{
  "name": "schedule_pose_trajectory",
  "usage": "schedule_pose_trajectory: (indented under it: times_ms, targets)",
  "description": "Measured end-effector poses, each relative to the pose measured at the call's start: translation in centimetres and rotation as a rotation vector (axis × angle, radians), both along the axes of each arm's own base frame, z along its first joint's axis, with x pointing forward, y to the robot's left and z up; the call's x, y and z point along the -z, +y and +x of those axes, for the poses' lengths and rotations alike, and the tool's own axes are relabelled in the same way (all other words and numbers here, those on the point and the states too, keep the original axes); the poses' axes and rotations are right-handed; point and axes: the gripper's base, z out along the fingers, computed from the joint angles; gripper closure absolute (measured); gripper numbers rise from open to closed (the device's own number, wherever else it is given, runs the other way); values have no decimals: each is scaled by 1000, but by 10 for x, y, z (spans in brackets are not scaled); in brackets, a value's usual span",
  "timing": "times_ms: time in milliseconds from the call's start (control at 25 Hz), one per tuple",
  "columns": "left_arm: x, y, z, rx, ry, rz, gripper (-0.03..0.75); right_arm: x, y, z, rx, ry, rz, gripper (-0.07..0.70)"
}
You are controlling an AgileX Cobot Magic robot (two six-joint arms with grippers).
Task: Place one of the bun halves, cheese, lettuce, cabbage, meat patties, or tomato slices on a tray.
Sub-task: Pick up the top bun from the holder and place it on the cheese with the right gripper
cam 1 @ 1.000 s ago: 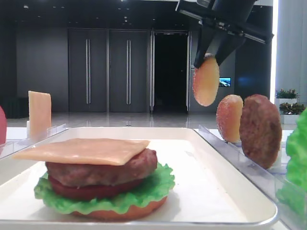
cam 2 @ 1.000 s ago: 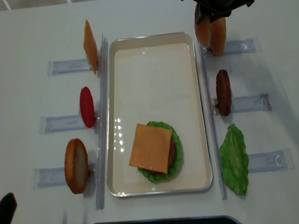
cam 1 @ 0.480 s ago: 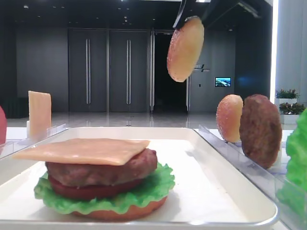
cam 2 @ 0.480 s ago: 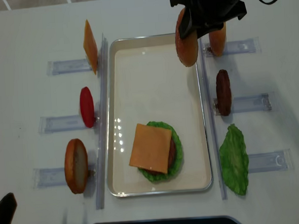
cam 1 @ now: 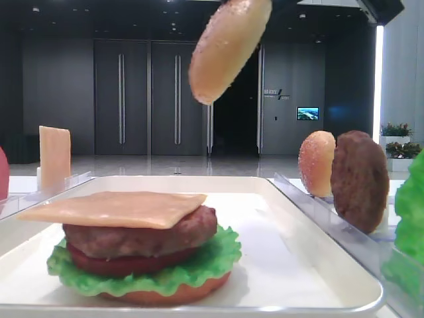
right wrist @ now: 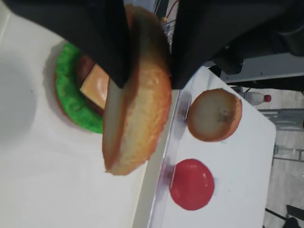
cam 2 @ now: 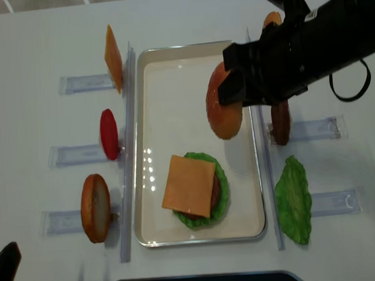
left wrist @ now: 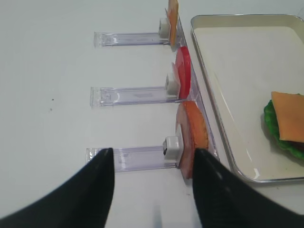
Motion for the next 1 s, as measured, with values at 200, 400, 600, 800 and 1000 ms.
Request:
schedule_pose_trajectory:
  times_ms: [200,400,600,800,1000]
  targets:
    - [0,0,0,0,0,0,307,14,16,-28,-76,-1,66,410]
    - [0,0,0,0,0,0,307,24,29,-41,-104,-32,100,412]
    - [0,0,0,0,0,0,307,37,34,-39,-106,-17,92,412]
    - [0,0,0,0,0,0,307,53,42,-31,-107,2,111,412]
    - [0,0,0,0,0,0,307,66,50,-27,-129,30,163,412]
